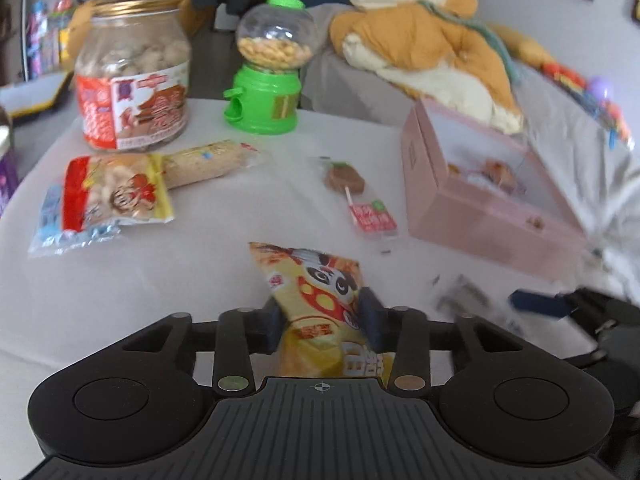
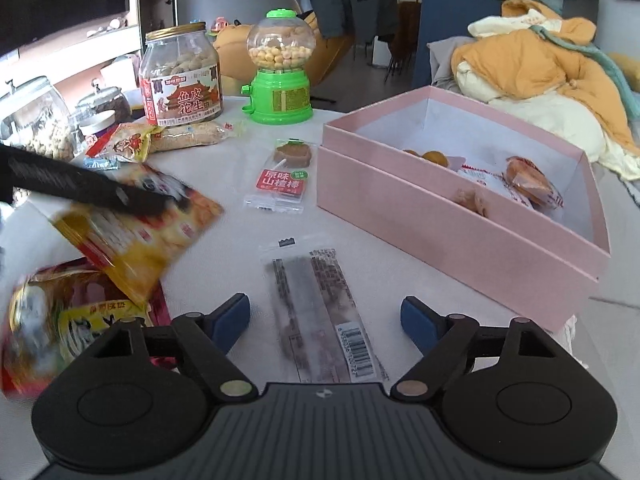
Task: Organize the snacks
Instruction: 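Grasp the panda-print snack bag with the left tool and lift it, then carry the panda bag to the box while the right tool grasps the jerky strip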
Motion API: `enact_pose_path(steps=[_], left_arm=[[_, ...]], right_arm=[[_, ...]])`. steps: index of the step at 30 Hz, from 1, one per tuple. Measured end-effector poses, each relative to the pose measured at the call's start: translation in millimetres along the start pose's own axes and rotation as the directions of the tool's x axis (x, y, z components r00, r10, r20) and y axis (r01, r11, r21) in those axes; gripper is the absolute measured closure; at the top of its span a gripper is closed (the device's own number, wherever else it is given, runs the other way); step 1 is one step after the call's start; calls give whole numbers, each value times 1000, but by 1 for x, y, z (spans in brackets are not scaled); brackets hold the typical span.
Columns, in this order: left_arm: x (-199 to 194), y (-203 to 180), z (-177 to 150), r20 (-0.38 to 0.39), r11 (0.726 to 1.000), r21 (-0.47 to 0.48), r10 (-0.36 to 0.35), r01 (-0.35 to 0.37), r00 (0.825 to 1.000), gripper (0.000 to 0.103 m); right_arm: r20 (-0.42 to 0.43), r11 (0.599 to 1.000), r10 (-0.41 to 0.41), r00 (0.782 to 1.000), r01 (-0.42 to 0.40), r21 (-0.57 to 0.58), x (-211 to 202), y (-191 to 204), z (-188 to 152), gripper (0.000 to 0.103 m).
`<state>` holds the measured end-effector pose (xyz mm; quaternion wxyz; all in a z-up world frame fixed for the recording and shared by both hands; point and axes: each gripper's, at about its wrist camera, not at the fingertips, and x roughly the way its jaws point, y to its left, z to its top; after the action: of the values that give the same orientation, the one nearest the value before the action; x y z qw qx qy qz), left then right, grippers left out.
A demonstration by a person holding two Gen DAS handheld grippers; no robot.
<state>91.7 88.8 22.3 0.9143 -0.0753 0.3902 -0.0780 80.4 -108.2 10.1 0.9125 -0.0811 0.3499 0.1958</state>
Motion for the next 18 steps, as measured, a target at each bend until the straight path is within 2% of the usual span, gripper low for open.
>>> enact_pose_path(steps=[1, 7, 9, 11, 12, 14, 15, 16, 18], left_arm=[[4, -3, 0, 0, 1000, 18, 8, -8, 1000, 49], [12, -15, 4, -31, 993, 115, 35, -31, 999, 48], [10, -12, 2, -31, 995, 101, 18, -14, 999, 48], [6, -5, 0, -24, 999, 39, -11, 12, 1000, 51], [4, 2, -1, -22, 999, -16, -29, 29, 999, 57], [-2, 10, -2, -21, 993, -100, -66, 63, 998, 62], [-5, 12, -3, -15, 989, -117, -87, 85, 996, 64], [-9, 10, -5, -4, 989, -113, -96, 95, 995, 65], [-19, 2, -8, 15, 991, -89, -98, 99, 995, 66]], right_arm=[[-2, 1000, 3, 1000, -3, 9, 0, -2, 0, 16], [1, 1000, 2, 1000, -2, 15, 1, -2, -1, 16], [1, 1000, 5, 1000, -5, 16, 1, -2, -1, 16], [-1, 1000, 6, 1000, -6, 13, 1, -2, 0, 16], [-3, 1000, 9, 1000, -9, 9, 1, -2, 0, 18], [-3, 1000, 27, 1000, -27, -11, -4, 0, 0, 37], [-9, 999, 41, 999, -41, -21, -8, 1, 1, 58], [-21, 999, 45, 999, -46, -28, -12, 3, 2, 64], [-40, 999, 43, 998, -44, -29, -21, 2, 2, 64]])
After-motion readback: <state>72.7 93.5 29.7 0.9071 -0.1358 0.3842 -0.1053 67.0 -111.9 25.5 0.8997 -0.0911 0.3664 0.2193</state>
